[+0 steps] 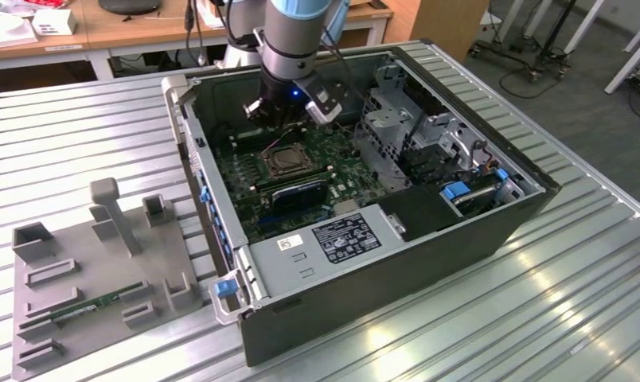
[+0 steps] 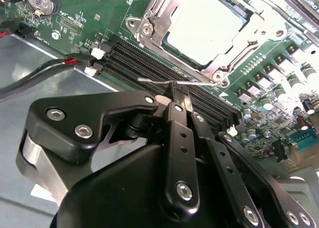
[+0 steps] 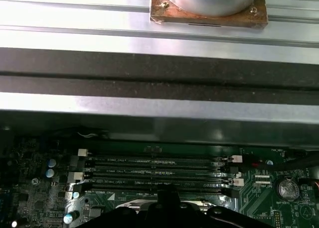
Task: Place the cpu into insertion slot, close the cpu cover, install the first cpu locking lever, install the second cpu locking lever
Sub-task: 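Install the first cpu locking lever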
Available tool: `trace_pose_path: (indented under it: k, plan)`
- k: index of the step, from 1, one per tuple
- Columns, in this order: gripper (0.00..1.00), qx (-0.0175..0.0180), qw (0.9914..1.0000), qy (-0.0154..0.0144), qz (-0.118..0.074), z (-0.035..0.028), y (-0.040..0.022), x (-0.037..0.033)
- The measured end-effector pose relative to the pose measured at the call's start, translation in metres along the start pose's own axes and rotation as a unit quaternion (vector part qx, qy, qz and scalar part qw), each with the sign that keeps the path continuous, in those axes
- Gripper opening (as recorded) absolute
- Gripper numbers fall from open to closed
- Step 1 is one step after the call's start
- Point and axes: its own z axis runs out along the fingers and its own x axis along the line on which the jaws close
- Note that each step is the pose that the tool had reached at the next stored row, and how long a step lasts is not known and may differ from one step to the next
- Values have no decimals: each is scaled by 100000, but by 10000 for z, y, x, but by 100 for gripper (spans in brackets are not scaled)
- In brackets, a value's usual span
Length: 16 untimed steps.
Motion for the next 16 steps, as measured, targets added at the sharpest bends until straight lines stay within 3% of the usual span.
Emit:
trace_pose_path:
  k: [16]
  plan:
    - [11, 6, 100000, -5, 28, 99, -34, -92]
